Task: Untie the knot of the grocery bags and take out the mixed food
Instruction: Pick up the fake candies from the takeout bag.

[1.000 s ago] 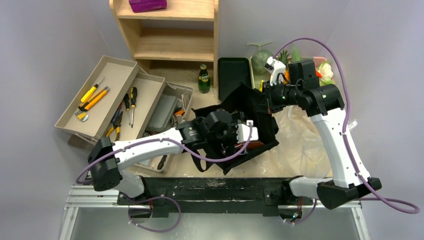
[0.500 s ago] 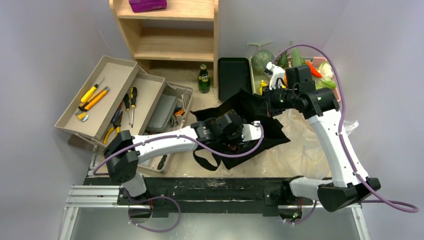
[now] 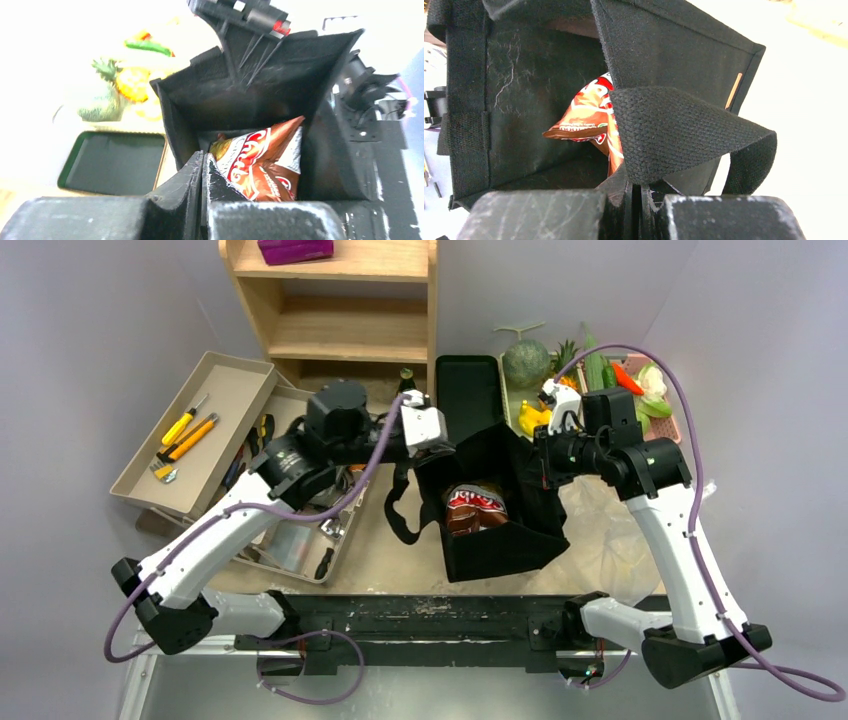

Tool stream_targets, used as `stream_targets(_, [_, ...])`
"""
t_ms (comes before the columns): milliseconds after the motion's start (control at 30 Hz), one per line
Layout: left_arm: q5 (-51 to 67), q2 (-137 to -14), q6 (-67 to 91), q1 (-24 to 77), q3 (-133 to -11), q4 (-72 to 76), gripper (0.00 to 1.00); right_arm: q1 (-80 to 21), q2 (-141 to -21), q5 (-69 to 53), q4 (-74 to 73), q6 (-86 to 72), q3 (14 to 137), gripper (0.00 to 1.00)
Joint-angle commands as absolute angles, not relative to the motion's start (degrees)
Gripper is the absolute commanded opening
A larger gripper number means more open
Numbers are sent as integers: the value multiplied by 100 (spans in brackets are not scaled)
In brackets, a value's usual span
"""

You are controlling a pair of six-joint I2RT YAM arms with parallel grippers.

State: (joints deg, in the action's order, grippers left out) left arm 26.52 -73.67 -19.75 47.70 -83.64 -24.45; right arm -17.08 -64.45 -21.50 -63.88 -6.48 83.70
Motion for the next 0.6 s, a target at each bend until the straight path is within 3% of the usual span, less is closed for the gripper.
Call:
stream_targets(0, [4189,-7319,-2192,4575,-8854,-3190,0,-1696,-6188,-2396,-5652,-681,8461,0])
stream_targets(33, [4195,-7401,-2486,4610,-9022,-3590,4,-1688,-6194,-2454,-5644,-696,8462,0])
stream_targets(133, [3106,-7654,-2155,4856,-9045,-3534,46,-1680,-6197,-2658,-5598,-803,8451,0])
stream_targets(233, [2464,-8131,-2321,5231,-9120,-3413,61,-1661,-6212,-2775,-5510,-913,8377,0])
stream_targets(333, [1693,-8697,-2803,5781,-9161,-3417,69,-1575,-6299,-2895,-5502,-992,8496,0])
stream_targets(400, [1678,-9004,-2911,5876,-9162,-3614,74,-1502,-6354,-2982,-5499,-1055,8651,0])
stream_targets(500, [1769,-9328,-3044,5943,-9025,-3944,96,-1335,-6380,-3171,-5455,-1186,8904,0])
stream_targets(567, [1623,-9478,-3132,5990,-8825,-4006,100,-1234,-6387,-3356,-5397,-1291,9073,0])
